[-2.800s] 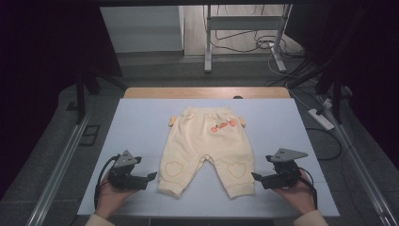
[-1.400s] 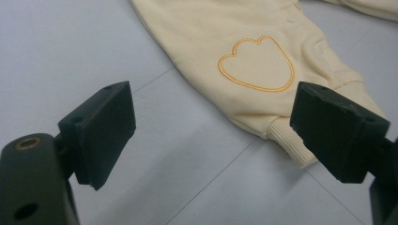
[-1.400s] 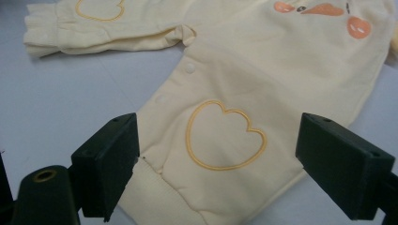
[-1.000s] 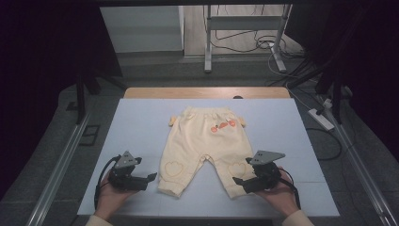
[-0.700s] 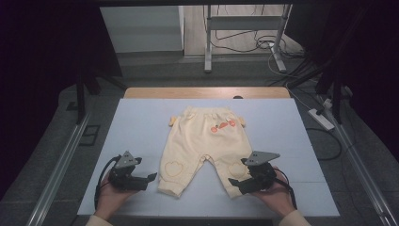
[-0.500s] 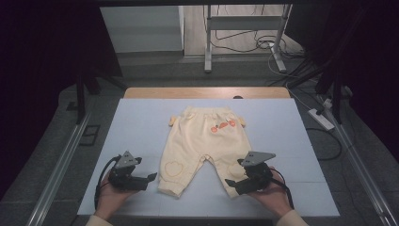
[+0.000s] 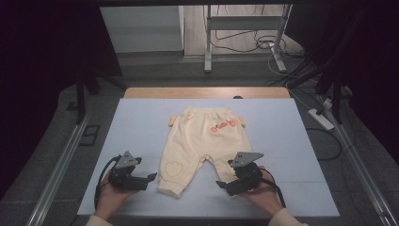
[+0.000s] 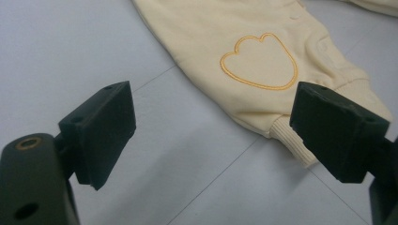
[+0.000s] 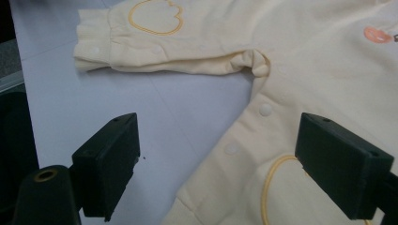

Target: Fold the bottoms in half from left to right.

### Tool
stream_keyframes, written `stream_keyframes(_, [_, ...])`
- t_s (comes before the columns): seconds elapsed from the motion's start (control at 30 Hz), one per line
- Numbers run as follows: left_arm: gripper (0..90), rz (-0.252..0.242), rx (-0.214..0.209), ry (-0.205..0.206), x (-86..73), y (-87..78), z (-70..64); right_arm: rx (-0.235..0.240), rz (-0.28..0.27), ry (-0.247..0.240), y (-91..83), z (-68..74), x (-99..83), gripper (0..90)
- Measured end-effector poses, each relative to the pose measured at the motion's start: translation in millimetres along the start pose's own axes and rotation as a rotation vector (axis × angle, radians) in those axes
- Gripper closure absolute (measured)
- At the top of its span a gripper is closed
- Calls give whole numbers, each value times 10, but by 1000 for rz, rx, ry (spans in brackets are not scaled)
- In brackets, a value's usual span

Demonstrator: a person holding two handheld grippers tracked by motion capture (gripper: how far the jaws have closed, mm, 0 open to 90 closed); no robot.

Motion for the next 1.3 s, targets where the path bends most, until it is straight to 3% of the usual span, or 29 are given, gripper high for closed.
stream_keyframes(0.8, [146, 8, -1, -3, -7, 20, 11, 46, 11, -55, 273, 250, 228, 147])
stream_keyframes(1.3, [148, 10, -1, -4, -6, 34, 18, 93, 34, -97, 490, 483, 355, 149])
Point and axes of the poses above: each handheld gripper's, and its own axes: y roughly forward along the jaws, x roughly out of its top, z roughly to its left, the point moved 4 cm from there along y, roughly forward along the jaws, and after that the axes turned 7 degrees about z, right-handed, at the moved point
